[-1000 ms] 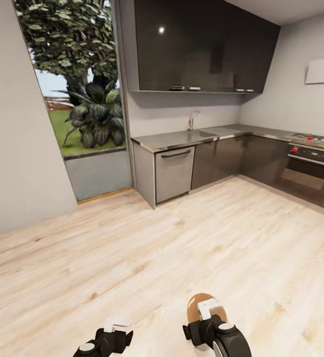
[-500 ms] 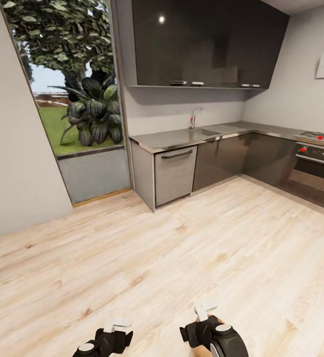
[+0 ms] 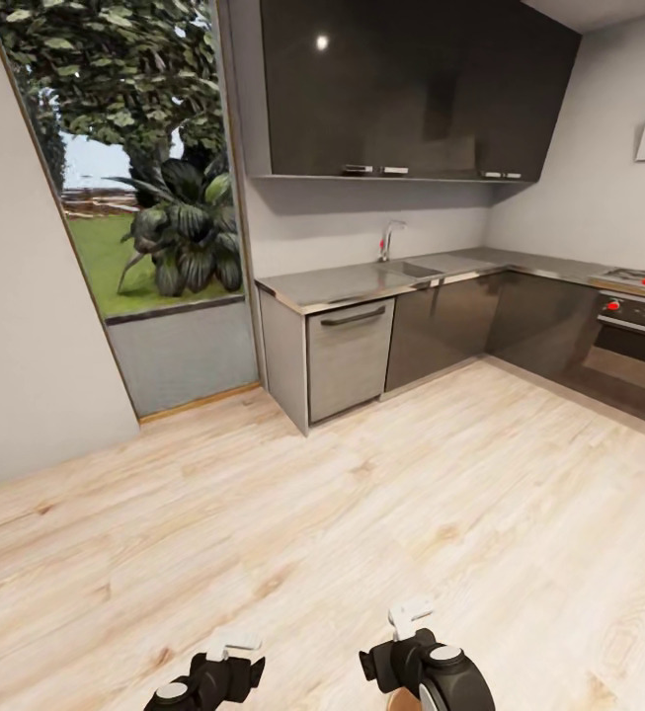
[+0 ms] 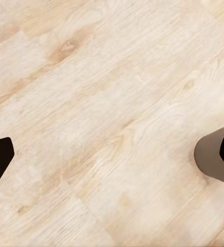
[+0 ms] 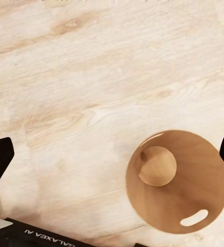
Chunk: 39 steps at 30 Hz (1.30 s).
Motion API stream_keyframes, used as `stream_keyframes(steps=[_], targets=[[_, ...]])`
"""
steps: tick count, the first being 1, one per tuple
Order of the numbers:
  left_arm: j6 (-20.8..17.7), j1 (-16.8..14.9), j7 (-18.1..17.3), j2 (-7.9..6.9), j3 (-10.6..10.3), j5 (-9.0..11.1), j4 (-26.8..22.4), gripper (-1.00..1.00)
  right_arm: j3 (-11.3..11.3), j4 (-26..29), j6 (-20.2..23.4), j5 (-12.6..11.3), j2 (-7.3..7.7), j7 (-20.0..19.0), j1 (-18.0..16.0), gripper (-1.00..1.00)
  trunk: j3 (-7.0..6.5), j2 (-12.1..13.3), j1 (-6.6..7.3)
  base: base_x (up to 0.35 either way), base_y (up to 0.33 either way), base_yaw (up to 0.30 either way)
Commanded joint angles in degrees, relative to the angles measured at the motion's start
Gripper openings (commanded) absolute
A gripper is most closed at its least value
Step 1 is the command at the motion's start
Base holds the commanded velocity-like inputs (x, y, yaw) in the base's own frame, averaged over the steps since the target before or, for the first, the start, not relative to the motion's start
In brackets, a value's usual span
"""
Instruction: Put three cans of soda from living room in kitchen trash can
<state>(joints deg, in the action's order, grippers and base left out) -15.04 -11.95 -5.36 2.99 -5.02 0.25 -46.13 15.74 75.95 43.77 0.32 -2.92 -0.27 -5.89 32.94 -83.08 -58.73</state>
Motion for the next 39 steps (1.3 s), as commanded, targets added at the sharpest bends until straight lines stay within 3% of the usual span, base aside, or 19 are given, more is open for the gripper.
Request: stream_keyframes(steps=[1, 22, 39], targets=[[0.0, 0.0, 0.0, 0.0, 0.0, 0.01, 0.07, 1.0, -0.04, 0.0, 0.0, -0.02, 0.01, 0.0, 0.0, 1.0, -0.01, 0.0, 0.0, 0.036, 0.0, 0.0], [0.52, 0.0, 0.86, 0.22, 0.0, -0.68, 0.33, 1.0, 0.08, -1.07, -1.9, 0.01, 0.31, -0.25, 0.08, 1.0, -0.03, 0.0, 0.0, -0.02, 0.036, 0.0], [0.63, 0.0, 0.8, 0.34, -0.1, -0.71, 0.35, 1.0, 0.08, -1.67, -2.37, -0.07, 0.2, -0.26, 0.09, 1.0, -0.03, 0.0, 0.0, 0.188, -0.218, 0.0]])
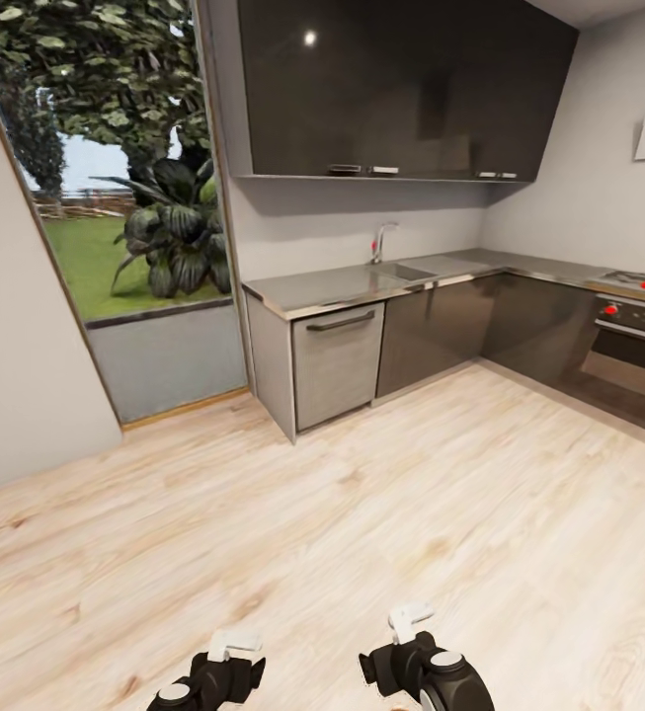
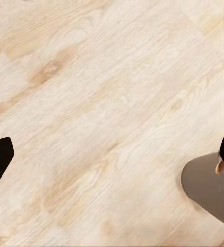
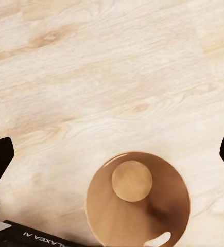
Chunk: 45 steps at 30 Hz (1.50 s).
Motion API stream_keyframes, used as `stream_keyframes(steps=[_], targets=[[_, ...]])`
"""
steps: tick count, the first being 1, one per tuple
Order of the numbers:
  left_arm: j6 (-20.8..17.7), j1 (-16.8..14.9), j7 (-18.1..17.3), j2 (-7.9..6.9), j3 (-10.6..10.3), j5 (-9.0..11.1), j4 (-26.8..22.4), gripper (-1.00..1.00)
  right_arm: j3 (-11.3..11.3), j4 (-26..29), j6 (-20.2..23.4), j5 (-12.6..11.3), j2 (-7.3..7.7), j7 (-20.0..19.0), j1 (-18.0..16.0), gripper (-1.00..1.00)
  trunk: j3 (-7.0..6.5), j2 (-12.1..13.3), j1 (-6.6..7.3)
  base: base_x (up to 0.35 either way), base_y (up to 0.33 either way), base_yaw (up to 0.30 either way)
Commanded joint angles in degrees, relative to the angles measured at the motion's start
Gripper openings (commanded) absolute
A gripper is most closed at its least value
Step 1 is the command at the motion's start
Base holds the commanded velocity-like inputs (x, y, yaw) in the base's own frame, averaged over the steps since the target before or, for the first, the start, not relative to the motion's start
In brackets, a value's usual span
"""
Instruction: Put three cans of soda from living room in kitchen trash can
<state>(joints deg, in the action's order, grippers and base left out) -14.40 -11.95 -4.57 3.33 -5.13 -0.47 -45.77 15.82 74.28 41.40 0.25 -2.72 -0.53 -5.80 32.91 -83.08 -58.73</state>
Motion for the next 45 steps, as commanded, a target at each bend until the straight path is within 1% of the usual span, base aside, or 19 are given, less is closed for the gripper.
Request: stream_keyframes(steps=[1, 7, 19, 22, 25, 28, 35, 45], targets=[[0.02, 0.0, 0.0, -0.01, 0.01, 0.03, 0.0, 1.0, 0.0, 0.0, 0.0, -0.01, 0.0, 0.0, 0.0, 1.0, 0.0, 0.0, 0.0, 0.226, -0.245, 0.0], [0.07, 0.0, 0.0, 0.01, -0.05, 0.03, -0.02, 1.0, 0.0, -0.01, 0.0, -0.02, 0.05, 0.0, 0.0, 1.0, 0.0, 0.0, 0.0, 0.139, -0.152, 0.0], [0.04, 0.0, -0.08, 0.06, -0.13, 0.03, -0.02, 1.0, -0.07, -0.01, 0.0, -0.11, 0.09, 0.0, 0.0, 1.0, 0.0, 0.0, 0.0, 0.019, -0.065, 0.0], [0.02, 0.0, -0.09, 0.06, -0.69, 0.03, -0.02, 1.0, -0.06, -0.01, 0.0, -0.14, 0.09, 0.0, 0.0, 1.0, 0.0, 0.0, 0.0, 0.002, -0.232, 0.0], [0.05, 0.0, -0.03, 0.03, -2.49, 0.03, -0.02, 1.0, -0.05, -0.01, 0.0, -0.15, 0.09, 0.0, 0.0, 1.0, 0.0, 0.0, 0.0, -0.001, -0.231, 0.0], [0.07, 0.0, -0.02, 0.02, -3.18, 0.03, -0.02, 1.0, -0.06, -0.01, 0.0, -0.16, 0.09, 0.0, 0.0, 1.0, 0.0, 0.0, 0.0, -0.047, -0.109, 0.0], [0.03, 0.0, 0.05, 0.01, -3.6, 0.08, -0.02, 1.0, -0.08, -0.01, 0.0, -0.21, 0.09, 0.0, 0.0, 1.0, 0.0, 0.0, 0.0, -0.194, -0.026, 0.0], [0.03, 0.0, 0.11, 0.01, -3.66, 0.19, -0.02, 1.0, -0.09, -0.01, 0.0, -0.25, 0.09, 0.0, 0.0, 1.0, 0.0, 0.0, 0.0, -0.105, 0.002, 0.0]])
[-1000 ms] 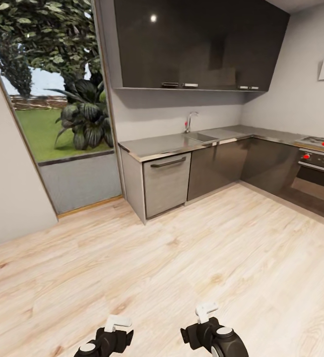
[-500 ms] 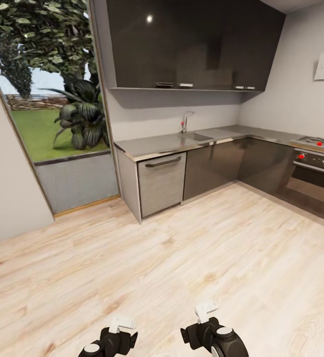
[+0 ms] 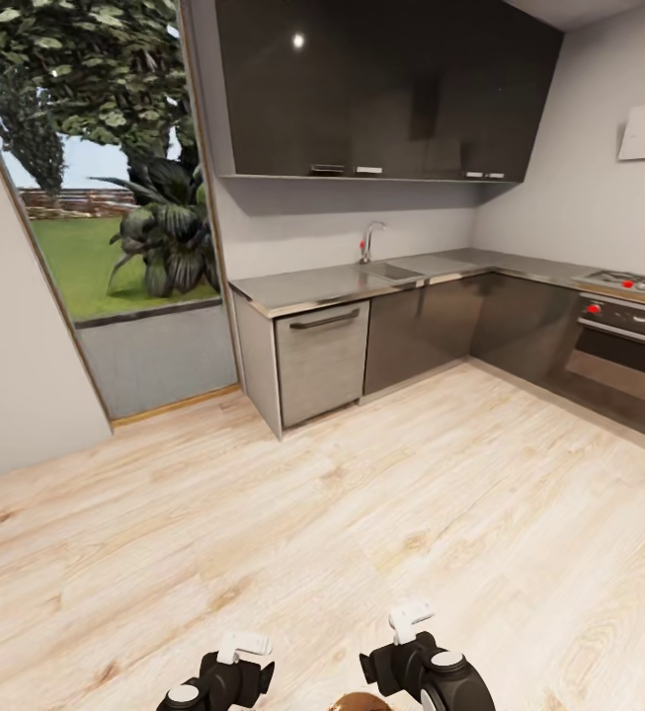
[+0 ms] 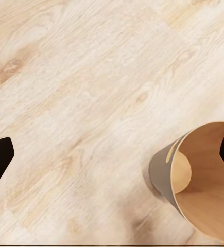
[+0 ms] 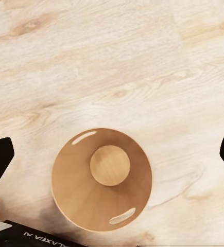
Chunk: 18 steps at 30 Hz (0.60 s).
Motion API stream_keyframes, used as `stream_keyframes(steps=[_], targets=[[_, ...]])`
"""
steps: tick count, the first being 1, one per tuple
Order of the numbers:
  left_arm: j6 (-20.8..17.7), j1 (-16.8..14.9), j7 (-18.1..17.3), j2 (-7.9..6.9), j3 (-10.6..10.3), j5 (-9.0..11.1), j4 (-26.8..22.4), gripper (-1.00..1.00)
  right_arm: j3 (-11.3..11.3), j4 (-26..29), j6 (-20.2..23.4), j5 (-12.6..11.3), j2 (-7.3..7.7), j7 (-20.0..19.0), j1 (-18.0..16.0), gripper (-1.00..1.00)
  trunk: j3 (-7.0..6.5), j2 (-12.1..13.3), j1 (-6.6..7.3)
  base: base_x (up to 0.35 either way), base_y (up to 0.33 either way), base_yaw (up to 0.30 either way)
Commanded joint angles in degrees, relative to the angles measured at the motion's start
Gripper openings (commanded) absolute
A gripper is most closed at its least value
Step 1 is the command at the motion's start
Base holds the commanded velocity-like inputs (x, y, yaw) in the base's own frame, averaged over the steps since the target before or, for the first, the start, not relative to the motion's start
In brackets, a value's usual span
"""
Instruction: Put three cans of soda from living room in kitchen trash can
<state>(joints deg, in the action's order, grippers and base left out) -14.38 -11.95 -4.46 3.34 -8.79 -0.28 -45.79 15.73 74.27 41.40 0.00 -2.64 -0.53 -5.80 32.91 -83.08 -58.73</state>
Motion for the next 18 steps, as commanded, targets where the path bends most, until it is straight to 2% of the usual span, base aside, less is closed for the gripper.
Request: stream_keyframes(steps=[1, 10, 18], targets=[[0.01, 0.0, -0.02, 0.0, 0.02, 0.0, 0.0, 1.0, 0.0, 0.0, 0.0, 0.0, 0.0, 0.0, 0.0, 1.0, 0.0, 0.0, 0.0, -0.184, 0.06, 0.0], [0.04, 0.0, -0.05, -0.03, 0.06, 0.08, -0.01, 1.0, 0.03, 0.0, 0.0, 0.0, 0.0, 0.0, 0.0, 1.0, 0.0, 0.0, 0.0, -0.203, 0.153, 0.0], [0.05, 0.0, -0.11, 0.0, 0.08, 0.06, 0.0, 1.0, 0.07, -0.05, 0.0, 0.0, 0.0, 0.0, 0.0, 1.0, 0.0, 0.0, 0.0, -0.052, 0.145, 0.0]])
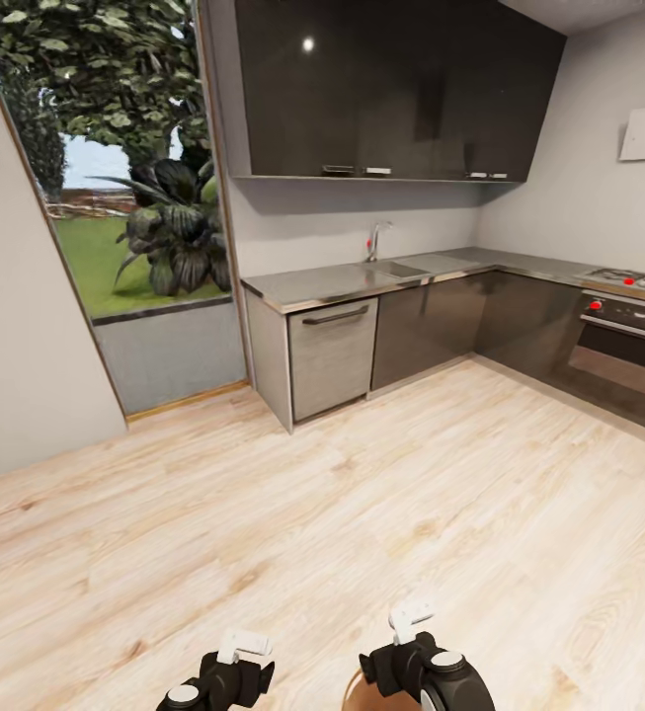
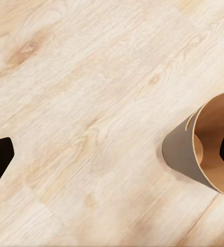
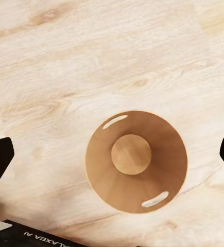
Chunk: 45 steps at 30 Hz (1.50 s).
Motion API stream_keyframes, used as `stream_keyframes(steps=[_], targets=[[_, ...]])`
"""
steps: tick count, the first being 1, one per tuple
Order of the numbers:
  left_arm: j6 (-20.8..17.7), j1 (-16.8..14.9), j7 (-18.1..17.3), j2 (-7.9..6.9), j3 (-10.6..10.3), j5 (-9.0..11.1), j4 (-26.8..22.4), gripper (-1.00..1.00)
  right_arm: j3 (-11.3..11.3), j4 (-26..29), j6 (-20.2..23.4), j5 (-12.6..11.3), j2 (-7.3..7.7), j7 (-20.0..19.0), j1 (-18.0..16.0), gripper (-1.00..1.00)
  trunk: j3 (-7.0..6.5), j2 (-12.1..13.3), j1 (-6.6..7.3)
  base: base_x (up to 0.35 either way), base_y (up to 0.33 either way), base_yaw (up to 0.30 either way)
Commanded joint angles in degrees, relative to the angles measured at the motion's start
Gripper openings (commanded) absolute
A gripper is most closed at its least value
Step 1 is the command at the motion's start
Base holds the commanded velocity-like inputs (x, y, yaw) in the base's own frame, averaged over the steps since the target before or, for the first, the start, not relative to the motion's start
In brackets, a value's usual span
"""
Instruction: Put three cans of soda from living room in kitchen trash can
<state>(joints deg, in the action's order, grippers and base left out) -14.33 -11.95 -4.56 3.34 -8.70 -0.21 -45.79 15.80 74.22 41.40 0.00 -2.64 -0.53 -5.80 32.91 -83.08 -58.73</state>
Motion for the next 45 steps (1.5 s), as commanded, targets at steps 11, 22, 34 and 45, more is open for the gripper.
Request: stream_keyframes(steps=[11, 22, 34, 45], targets=[[0.07, 0.0, 0.02, 0.0, 0.0, -0.07, 0.0, 1.0, 0.02, 0.01, 0.0, 0.0, 0.0, 0.0, 0.0, 1.0, 0.0, 0.0, 0.0, -0.007, 0.042, 0.0], [0.45, 0.0, 0.08, 0.07, -0.07, -0.16, 0.0, 1.0, 0.02, -0.04, 0.0, 0.07, 0.0, 0.0, 0.0, 1.0, 0.0, 0.0, 0.0, 0.037, 0.086, 0.0], [0.49, 0.0, 0.03, 0.06, -0.08, -0.14, 0.0, 1.0, -0.1, -0.46, -0.07, -0.04, 0.2, -0.04, 0.0, 1.0, 0.0, 0.0, 0.0, 0.027, 0.02, 0.0], [0.44, 0.0, 0.03, 0.07, -0.09, -0.14, 0.0, 1.0, -0.3, -2.03, -2.9, -0.09, 0.26, -0.01, 0.0, 1.0, 0.0, 0.0, 0.0, 0.001, 0.001, 0.0]])
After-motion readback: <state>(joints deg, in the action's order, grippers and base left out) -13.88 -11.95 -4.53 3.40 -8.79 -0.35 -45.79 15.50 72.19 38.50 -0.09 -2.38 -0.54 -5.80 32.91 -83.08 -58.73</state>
